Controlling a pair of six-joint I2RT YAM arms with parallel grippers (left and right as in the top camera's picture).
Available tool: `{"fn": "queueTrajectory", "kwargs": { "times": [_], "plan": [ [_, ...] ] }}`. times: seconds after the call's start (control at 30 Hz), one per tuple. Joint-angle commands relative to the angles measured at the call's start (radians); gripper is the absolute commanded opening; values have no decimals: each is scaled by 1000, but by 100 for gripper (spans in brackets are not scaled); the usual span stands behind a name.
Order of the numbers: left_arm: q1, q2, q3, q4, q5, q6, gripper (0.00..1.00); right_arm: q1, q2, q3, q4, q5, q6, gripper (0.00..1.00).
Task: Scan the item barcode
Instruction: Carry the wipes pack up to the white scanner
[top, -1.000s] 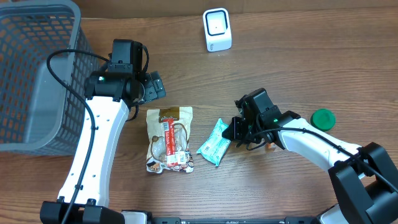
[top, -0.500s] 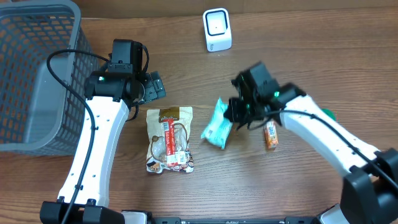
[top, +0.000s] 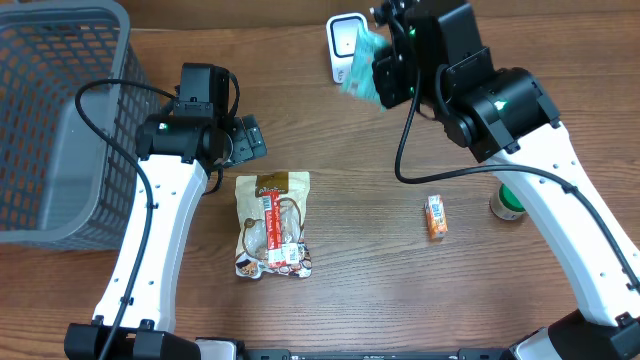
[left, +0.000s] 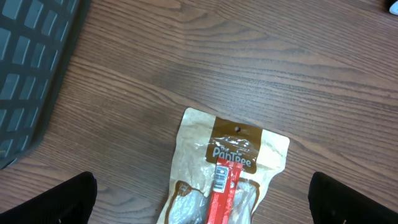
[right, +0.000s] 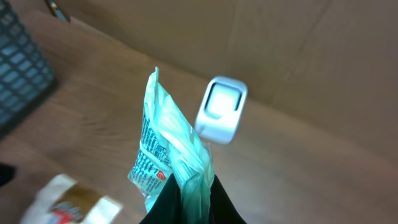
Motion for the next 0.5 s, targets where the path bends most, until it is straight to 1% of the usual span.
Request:
{"fn": "queueTrajectory", "kwargs": {
  "times": [0.0, 0.1, 0.23, 0.37, 0.47],
  "plan": [
    [0, -5, 8, -2, -16, 15, 100, -6, 14, 20, 46, 51, -215, 4],
    [0, -5, 8, -2, -16, 15, 100, -6, 63, 20, 101, 52, -303, 4],
    [0, -5, 8, -2, -16, 14, 100, -7, 145, 20, 204, 52, -363, 4],
    [0, -5, 8, -2, -16, 15, 100, -6, 233, 20, 329, 57, -445, 4],
    [0, -5, 8, -2, -16, 15, 100, -5, 307, 20, 447, 105, -531, 4]
  ]
}}
